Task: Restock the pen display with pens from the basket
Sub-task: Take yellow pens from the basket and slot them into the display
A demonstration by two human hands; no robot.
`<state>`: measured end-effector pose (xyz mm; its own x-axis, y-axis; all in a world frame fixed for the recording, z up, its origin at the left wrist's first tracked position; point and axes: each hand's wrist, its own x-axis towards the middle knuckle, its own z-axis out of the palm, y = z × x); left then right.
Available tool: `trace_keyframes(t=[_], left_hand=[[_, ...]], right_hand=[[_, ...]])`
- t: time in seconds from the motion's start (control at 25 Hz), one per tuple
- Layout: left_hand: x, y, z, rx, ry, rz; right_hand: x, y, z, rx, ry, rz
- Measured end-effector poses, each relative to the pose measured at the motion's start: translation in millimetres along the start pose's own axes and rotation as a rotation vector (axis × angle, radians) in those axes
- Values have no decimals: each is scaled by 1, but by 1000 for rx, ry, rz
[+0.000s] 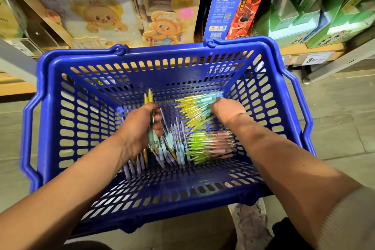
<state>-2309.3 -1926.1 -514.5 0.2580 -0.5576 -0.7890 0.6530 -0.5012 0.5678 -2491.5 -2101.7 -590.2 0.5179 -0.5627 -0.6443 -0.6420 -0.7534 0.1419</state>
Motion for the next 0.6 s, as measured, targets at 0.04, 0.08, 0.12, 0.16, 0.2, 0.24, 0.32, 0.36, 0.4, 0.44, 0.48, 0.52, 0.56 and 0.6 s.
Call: trace_keyframes(t=[0.04,0.08,0.12,0.16,0.2,0.24,0.32,0.36,0.4,0.44,0.48,0.52,0.56,0.6], left_hand=[[0,0,0,-2,0,-3],[0,0,0,-2,-1,-5],[0,1,0,2,0,-5],[0,1,1,5,1,-5],[-1,1,2,6,1,-8],[-1,1,4,9,-2,-13],[-2,-1,6,29,-7,-18],[-3,-2,7,42,-6,-18],[-3,-2,7,51,-6,-17],[-3,-2,7,56,-9,-18],[-3,-2,7,56,-13,-18],[-3,-1,6,53,-17,-20],[-3,-1,6,51,-17,-21],[-3,0,6,53,-16,-20]], right_hand=[[-1,3,-4,18,-33,-8],[0,6,-10,72,-98,-9],[-3,7,-17,122,-178,-12],[-6,9,-21,152,-246,-32],[-11,8,-24,169,-293,-61],[-17,7,-25,175,-329,-94],[-29,3,-17,171,-394,-118],[-35,1,-11,159,-415,-114],[-38,-1,-5,136,-438,-114],[-40,-2,0,114,-460,-126],[-40,-2,3,111,-480,-143],[-39,-1,4,133,-490,-151],[-36,2,2,186,-485,-143],[-32,5,0,259,-457,-123]])
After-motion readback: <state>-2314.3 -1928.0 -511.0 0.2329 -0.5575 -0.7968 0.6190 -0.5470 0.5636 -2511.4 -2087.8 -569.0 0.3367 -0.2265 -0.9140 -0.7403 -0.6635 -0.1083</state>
